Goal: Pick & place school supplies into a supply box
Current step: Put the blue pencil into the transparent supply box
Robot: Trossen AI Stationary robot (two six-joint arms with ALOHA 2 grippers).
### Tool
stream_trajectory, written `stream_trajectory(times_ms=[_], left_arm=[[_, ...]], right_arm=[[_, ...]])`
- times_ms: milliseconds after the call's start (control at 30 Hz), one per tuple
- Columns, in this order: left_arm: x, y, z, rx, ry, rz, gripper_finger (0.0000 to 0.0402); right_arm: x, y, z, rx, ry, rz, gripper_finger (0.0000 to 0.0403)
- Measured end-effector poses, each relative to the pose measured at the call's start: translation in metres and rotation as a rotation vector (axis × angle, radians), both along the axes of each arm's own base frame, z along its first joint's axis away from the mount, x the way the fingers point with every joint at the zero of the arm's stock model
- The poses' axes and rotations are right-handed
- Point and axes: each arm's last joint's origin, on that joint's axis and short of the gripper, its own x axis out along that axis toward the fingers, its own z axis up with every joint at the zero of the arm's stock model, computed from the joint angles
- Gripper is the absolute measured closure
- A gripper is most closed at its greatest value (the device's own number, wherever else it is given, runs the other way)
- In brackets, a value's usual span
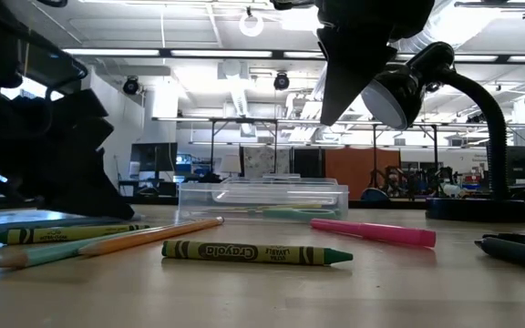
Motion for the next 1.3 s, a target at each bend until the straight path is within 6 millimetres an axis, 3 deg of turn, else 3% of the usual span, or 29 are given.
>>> stream_trajectory(times_ms=[267, 467, 700, 867, 1133, 1300], left_arm=[[0.008, -0.006, -0.019, 0.103, -0.071, 0.041, 0.027], [0.02, -0.013, -0.015, 0.178, 0.058, 0.017, 0.0299], [0.02, -0.013, -0.023, 0.123, -0.053, 0.135, 0.0331], [0.021, -0.015, -0.03, 0.176, -0.067, 0.128, 0.0354], [0.023, -0.016, -0.027, 0.175, -0.072, 0.13, 0.037], [0.029, -0.02, 0.001, 0.106, -0.047, 0.111, 0.0373]], right_arm=[[0.0, 0.0, 0.0, -0.003, 0.0, 0.013, 0.0288], [0.001, 0.0, 0.0, -0.003, -0.009, 0.016, 0.0288], [0.002, 0.001, 0.0, -0.011, -0.011, 0.036, 0.0288], [0.002, 0.001, 0.0, -0.011, -0.011, 0.038, 0.0288], [0.002, 0.001, 0.0, -0.014, -0.008, 0.045, 0.0288], [0.002, 0.001, 0.0, -0.015, -0.004, 0.045, 0.0288]])
